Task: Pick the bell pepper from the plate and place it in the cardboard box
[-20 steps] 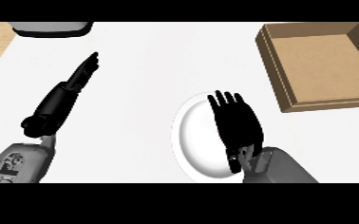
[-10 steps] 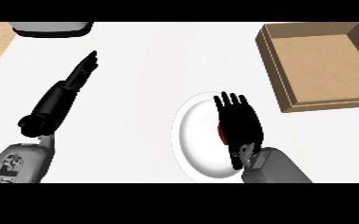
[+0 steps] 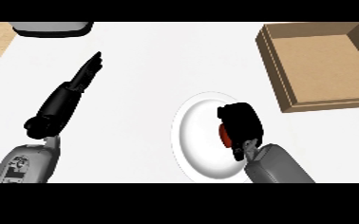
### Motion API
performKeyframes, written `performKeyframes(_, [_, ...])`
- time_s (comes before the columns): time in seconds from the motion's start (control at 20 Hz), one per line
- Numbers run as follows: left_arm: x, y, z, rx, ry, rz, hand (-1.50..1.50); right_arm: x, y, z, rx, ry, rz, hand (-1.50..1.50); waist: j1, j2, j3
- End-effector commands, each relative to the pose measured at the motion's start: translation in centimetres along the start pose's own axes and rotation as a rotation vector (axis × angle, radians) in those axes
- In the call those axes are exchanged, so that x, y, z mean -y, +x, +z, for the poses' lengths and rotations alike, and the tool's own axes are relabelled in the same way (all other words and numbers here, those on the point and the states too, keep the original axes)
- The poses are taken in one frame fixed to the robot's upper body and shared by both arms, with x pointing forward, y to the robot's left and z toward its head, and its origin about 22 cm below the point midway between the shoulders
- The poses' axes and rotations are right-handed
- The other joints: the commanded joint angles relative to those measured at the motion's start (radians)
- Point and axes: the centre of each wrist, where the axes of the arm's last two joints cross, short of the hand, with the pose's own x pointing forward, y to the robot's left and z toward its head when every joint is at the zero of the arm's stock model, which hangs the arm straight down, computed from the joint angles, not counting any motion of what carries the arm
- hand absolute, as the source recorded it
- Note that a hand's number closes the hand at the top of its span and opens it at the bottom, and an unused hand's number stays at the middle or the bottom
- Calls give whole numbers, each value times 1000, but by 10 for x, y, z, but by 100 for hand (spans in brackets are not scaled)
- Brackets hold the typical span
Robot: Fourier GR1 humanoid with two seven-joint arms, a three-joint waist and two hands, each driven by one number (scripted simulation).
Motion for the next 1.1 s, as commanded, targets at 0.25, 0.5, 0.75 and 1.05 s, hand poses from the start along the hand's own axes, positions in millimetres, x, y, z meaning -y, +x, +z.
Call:
performKeyframes(0.25, [5,-3,-8,7,0,6,0,3,14,-15,94,-181,83,150,1,1,0])
performKeyframes(0.5, [-2,8,-11,-2,-12,-12,0,-2,-5,-3,166,-310,83,150,-2,0,1])
performKeyframes(0.75, [-1,0,-2,4,-3,1,0,-12,-1,47,900,-219,89,150,-5,-1,5])
performKeyframes(1.05, [-15,-5,7,-33,34,1,0,16,-58,90,1255,-396,151,150,-42,-9,5])
